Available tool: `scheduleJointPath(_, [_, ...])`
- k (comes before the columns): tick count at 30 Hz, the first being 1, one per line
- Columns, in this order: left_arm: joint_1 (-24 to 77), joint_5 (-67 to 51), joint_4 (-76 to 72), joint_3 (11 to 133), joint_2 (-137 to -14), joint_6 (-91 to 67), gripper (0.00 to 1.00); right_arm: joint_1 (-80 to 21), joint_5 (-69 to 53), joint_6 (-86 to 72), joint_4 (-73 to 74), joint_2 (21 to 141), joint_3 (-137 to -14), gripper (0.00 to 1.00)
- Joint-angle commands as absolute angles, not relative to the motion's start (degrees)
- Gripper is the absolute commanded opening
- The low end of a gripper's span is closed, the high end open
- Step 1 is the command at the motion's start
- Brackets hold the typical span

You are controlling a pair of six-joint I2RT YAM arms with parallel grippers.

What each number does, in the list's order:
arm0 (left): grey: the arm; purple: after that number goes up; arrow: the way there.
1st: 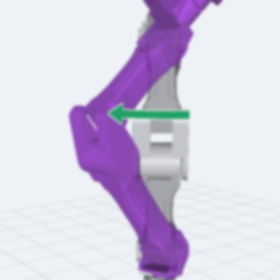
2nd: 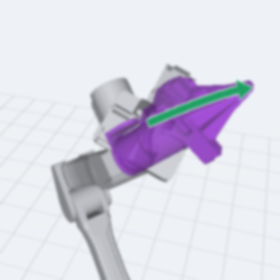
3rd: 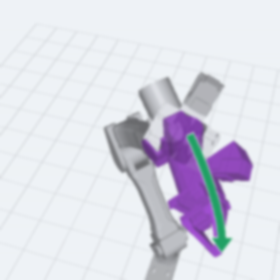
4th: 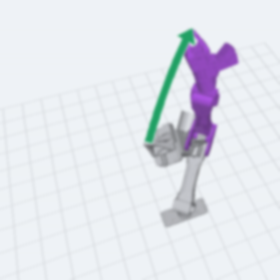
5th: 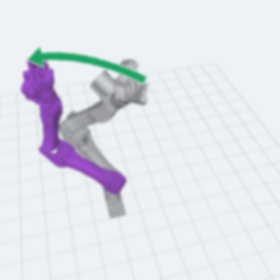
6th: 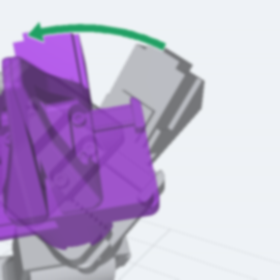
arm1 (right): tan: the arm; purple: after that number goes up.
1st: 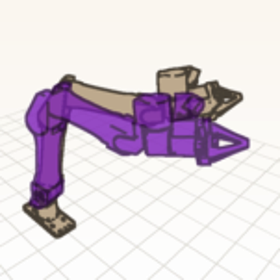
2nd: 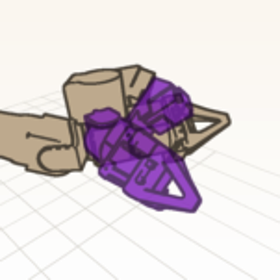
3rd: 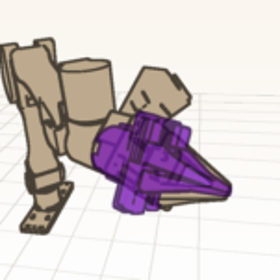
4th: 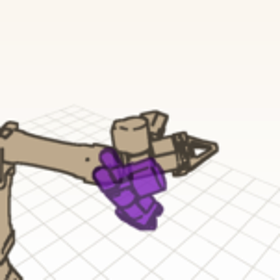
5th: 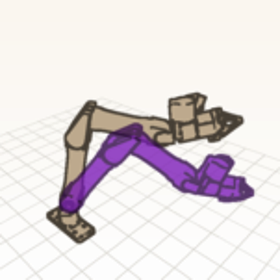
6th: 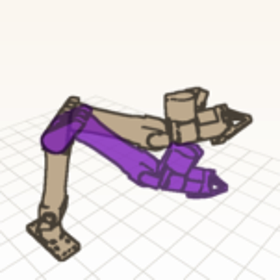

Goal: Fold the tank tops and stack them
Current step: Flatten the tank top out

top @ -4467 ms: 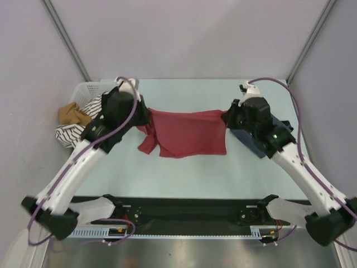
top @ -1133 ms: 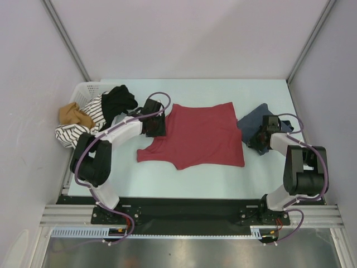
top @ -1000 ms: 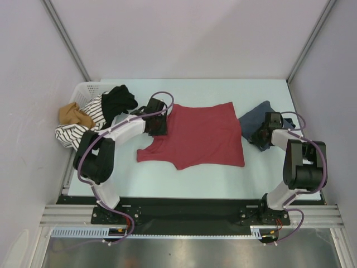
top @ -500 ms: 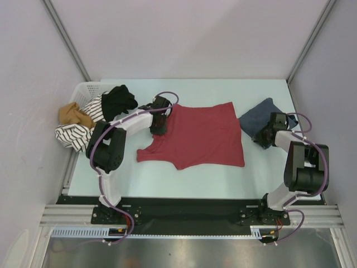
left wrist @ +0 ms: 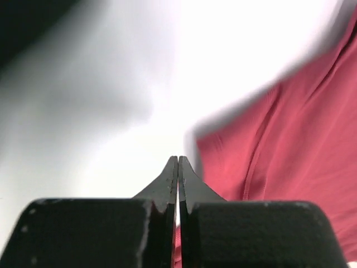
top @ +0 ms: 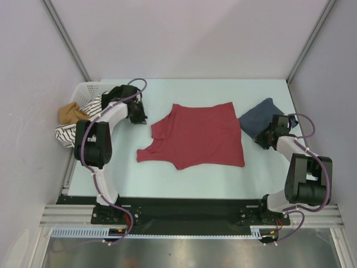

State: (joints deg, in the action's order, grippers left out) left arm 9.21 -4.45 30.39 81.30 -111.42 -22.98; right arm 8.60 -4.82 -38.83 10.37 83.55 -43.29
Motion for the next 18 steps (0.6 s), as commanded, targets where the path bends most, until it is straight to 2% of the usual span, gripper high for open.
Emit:
scheduleJointPath(1, [6.6,-10.6,26.9,86.9,-109.6,-24.0,0.01,8.5,-6.2,-38.1,9.0,81.8,-42.6,0.23])
scheduleJointPath(3, [6.6,-12.0,26.8,89.3,-111.4,-24.4,0.02,8.4,-6.5,-38.1,8.7,81.8,-42.5,0.23])
scheduleJointPath(4, [6.9,-13.7,26.9,90.1,-111.6,-24.3,0.08,8.4,-6.9,-38.1,8.6,81.8,-42.4,0.23])
scheduleJointPath(5, [8.7,-14.2,26.8,89.8,-110.7,-23.9,0.27,8.4,-6.9,-38.0,8.6,81.8,-42.3,0.24])
scheduleJointPath(6, [10.1,-12.3,27.1,89.3,-109.6,-22.7,0.39,8.4,-6.9,-37.7,8.7,81.7,-42.4,0.24])
scheduleJointPath(7, [11.7,-9.8,27.3,87.4,-108.5,-22.0,0.56,8.4,-6.8,-37.6,8.8,81.7,-42.0,0.25])
scheduleJointPath(10, [18.1,-1.9,28.2,82.9,-104.0,-20.7,0.68,8.5,-7.0,-37.2,8.2,81.6,-41.7,0.25])
scheduleJointPath(13, [22.4,3.5,28.7,79.5,-101.3,-21.2,0.69,8.3,-7.9,-37.1,6.9,81.6,-40.7,0.25])
scheduleJointPath(15, [24.3,5.3,28.7,78.0,-100.8,-21.4,0.67,7.8,-8.7,-37.1,4.8,81.1,-38.8,0.25])
scheduleJointPath(18, [25.0,6.2,28.7,76.6,-102.2,-21.8,0.55,6.4,-9.6,-37.4,0.5,78.1,-34.0,0.29])
